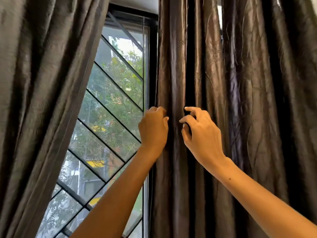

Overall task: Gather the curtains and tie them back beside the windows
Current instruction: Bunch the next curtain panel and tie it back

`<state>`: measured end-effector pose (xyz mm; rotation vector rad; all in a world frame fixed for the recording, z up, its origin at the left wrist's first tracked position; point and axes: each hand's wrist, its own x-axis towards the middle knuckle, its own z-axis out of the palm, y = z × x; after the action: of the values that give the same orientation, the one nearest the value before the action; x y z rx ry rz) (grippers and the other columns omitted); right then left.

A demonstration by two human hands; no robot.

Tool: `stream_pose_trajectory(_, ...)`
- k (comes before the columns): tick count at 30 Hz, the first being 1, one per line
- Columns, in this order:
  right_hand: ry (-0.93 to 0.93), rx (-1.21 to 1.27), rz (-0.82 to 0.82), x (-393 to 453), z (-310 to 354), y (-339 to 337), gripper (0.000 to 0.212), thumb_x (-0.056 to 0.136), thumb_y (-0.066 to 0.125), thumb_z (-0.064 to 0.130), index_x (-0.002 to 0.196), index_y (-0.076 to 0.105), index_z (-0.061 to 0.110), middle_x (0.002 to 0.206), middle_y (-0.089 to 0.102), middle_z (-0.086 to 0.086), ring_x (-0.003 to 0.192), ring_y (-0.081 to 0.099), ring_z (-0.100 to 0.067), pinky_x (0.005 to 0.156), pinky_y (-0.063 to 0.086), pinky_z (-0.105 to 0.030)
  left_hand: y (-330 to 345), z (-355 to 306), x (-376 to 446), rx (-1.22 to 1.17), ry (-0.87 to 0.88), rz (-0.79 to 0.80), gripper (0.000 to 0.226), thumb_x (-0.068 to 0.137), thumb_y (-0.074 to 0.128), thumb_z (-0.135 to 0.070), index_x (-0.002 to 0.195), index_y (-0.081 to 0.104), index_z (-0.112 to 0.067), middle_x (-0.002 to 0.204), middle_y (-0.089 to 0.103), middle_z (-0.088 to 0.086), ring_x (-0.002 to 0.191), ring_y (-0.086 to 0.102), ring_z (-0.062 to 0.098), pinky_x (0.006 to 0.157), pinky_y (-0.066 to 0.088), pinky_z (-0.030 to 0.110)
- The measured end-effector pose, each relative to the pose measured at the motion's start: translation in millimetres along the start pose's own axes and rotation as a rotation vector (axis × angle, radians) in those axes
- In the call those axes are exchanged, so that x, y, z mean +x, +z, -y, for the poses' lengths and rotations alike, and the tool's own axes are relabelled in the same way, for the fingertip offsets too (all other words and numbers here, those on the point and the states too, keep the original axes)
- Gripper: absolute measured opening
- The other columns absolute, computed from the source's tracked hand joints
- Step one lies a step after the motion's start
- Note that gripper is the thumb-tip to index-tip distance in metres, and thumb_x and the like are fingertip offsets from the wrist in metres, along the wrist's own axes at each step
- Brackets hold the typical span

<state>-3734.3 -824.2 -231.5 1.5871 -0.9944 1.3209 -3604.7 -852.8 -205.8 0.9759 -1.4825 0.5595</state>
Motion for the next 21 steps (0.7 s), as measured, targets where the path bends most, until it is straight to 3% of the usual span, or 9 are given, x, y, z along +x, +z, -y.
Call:
stream_pose_trajectory(5,0.010,-0.037,0.020,12,14,14,0.011,0.078,0.067,0.003,0.085,0.070,0.011,0.118,0.062,-0.006,0.105,0.060,-0.023,0.050,0.041,-0.022,11,23,15,0.044,-0.102,0.052,0.024,0.093,0.058,-0.024,0.111,0.057,-0.009,0.113,0.054,0.010,0.100,0.055,0.029,0.071,0.041,0.034)
stream_pose_trajectory(10,0.023,-0.095,0.005,24,23,21,0.009,0.085,0.067,0.019,0.085,0.069,0.010,0.122,0.060,-0.008,0.106,0.059,-0.025,0.052,0.052,-0.031,16,36,39,-0.136,-0.136,0.083,0.035,0.088,0.065,-0.029,0.117,0.058,-0.012,0.109,0.066,0.005,0.101,0.061,0.022,0.076,0.045,0.031)
stream_pose_trajectory(12,-0.010,-0.118,-0.026,27,28,19,0.016,0.083,0.070,0.024,0.089,0.069,0.009,0.121,0.060,-0.008,0.103,0.059,-0.024,0.056,0.052,-0.031,15,40,47,-0.174,-0.154,0.121,0.031,0.083,0.071,-0.030,0.108,0.066,-0.014,0.101,0.070,0.003,0.098,0.064,0.021,0.078,0.049,0.033)
stream_pose_trajectory(15,-0.123,-0.182,-0.025,30,32,21,0.029,0.075,0.070,0.009,0.104,0.068,0.010,0.119,0.061,-0.006,0.103,0.060,-0.025,0.062,0.052,-0.031,8,46,54,-0.200,-0.146,0.138,0.022,0.077,0.076,-0.029,0.094,0.073,-0.017,0.093,0.072,0.002,0.092,0.066,0.020,0.078,0.052,0.034)
stream_pose_trajectory(18,-0.146,-0.345,0.114,36,30,26,0.034,0.069,0.061,-0.006,0.095,0.070,0.013,0.103,0.066,-0.004,0.093,0.059,-0.028,0.065,0.041,-0.034,-2,53,57,-0.242,-0.120,0.138,0.017,0.075,0.077,-0.029,0.090,0.074,-0.019,0.090,0.073,-0.002,0.088,0.066,0.015,0.073,0.047,0.024)
stream_pose_trajectory(21,0.011,-0.475,0.313,40,33,30,0.021,0.076,0.064,0.000,0.090,0.068,0.016,0.101,0.064,-0.005,0.097,0.054,-0.029,0.071,0.030,-0.034,-12,60,60,-0.272,-0.092,0.133,0.012,0.075,0.077,-0.026,0.085,0.074,-0.019,0.084,0.072,-0.004,0.082,0.064,0.011,0.070,0.044,0.023)
